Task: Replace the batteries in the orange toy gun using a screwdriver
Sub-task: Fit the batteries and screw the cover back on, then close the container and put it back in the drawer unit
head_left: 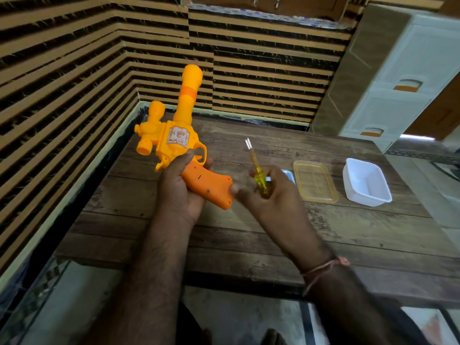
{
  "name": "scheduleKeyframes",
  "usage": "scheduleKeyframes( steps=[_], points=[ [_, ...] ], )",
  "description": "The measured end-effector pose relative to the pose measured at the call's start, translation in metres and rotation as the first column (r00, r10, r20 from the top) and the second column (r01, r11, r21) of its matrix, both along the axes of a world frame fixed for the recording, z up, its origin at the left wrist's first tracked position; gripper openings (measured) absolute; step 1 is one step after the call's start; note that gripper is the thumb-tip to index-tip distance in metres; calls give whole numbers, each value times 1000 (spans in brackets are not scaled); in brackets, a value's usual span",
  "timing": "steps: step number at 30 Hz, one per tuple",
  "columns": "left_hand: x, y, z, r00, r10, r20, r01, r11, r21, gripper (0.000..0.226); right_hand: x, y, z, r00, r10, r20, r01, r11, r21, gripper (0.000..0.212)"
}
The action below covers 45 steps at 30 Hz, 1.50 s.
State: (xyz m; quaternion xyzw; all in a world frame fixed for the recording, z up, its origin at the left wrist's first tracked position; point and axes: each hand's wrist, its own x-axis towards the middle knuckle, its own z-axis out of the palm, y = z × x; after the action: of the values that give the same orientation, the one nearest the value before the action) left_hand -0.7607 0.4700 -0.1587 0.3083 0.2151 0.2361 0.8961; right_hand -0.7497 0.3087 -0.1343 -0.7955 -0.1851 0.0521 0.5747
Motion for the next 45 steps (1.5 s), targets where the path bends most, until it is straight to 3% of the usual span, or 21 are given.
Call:
scheduleKeyframes(
  steps=[4, 10, 18, 25, 30, 32, 35, 38, 41, 45],
  points=[
    [-6, 0, 0, 998, 7, -70, -10, 999, -36, 42, -3, 15, -22, 994, 93, 59, -84, 987, -137, 65],
    [-20, 8, 1, 990, 22, -137, -32, 997, -69, 21, -7, 36, -31, 976, 205, 74, -208, 978, 29, 49],
    [-30, 14, 6, 949, 92, -300, -112, 993, -49, 22, -11, 48, -40, 975, 221, 11, -220, 973, -69, 35],
    [-56, 13, 10, 869, 209, -448, -288, 951, -113, 50, -19, 56, -46, 979, 198, 52, -178, 948, -265, 59],
    [-64, 6, 16, 825, 251, -506, -325, 944, -61, 27, -22, 55, -45, 982, 187, 20, -168, 921, -350, 58],
    [-59, -1, 21, 830, 250, -500, -290, 957, -4, 12, -21, 53, -44, 983, 181, -13, -174, 922, -347, 56],
    [-45, -10, 25, 835, 294, -466, -238, 955, 177, 17, -15, 45, -40, 995, 95, -34, -101, 944, -314, 45],
    [-23, -21, 21, 853, 313, -418, -120, 897, 426, 5, 0, 32, -37, 993, 30, 112, 18, 915, -402, 42],
    [-8, -31, 26, 883, 328, -335, 9, 702, 712, 22, 11, 28, -28, 982, 83, 172, 25, 838, -545, 54],
    [12, -40, 24, 924, 305, -231, 52, 497, 866, 33, 26, 40, -33, 960, 120, 252, 84, 737, -671, 53]
  ],
)
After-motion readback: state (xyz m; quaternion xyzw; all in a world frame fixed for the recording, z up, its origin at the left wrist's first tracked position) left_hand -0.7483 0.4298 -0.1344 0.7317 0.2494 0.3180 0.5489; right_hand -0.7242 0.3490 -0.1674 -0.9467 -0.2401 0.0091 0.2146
